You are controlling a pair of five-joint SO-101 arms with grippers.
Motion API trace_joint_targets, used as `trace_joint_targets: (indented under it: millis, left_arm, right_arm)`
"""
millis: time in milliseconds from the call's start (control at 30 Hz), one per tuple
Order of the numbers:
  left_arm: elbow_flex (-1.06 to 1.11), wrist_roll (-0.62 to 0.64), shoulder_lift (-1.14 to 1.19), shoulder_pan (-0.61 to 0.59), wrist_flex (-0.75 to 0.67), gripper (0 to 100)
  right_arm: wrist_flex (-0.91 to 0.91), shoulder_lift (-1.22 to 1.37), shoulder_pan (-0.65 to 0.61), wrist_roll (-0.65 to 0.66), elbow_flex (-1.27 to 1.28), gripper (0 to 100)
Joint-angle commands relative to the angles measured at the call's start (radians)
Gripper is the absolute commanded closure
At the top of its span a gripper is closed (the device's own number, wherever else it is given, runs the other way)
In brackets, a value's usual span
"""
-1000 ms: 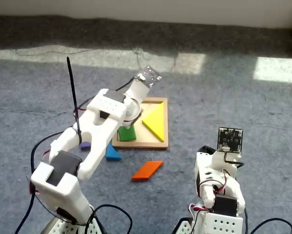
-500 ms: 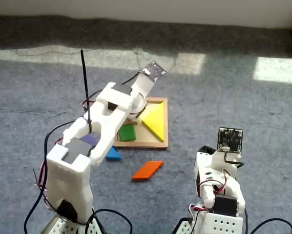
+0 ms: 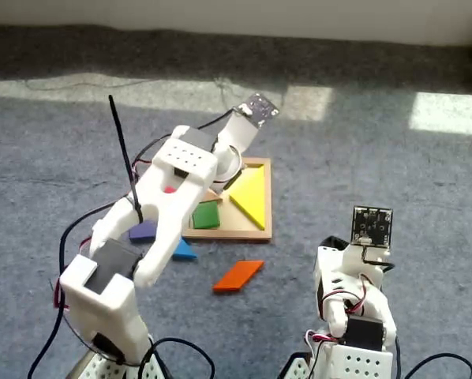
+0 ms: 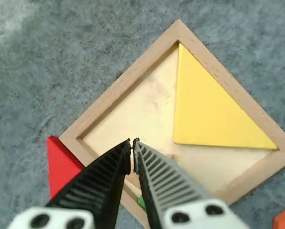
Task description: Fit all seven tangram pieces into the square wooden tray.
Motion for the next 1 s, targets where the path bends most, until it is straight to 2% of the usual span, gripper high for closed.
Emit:
trace_joint_targets:
  millis: [0,167,467,767,967]
  left_arm:
    - [-0.033,-0.005,-0.108,-0.028,0.114,95]
    - [-0.004,-0.012,-0.113,-0.054,0.195,95]
    - [0.179,-0.012,-0.114,-0.050,0.146,95]
    - [0.222,-0.006,-0.111,-0.047,0.144,95]
    - [0.278,-0.006,-0.056,-0.047,-0.014,95]
  right_arm:
    - [0.002,0.016,0.007,0.009,0.148,99.1]
    - [0.002,0.016,0.007,0.009,0.148,99.1]
    - [0.002,0.016,0.007,0.009,0.148,99.1]
    - [0.004,0.016,0.007,0.009,0.148,99.1]
    - [0.004,0.016,0.008,0.009,0.148,99.1]
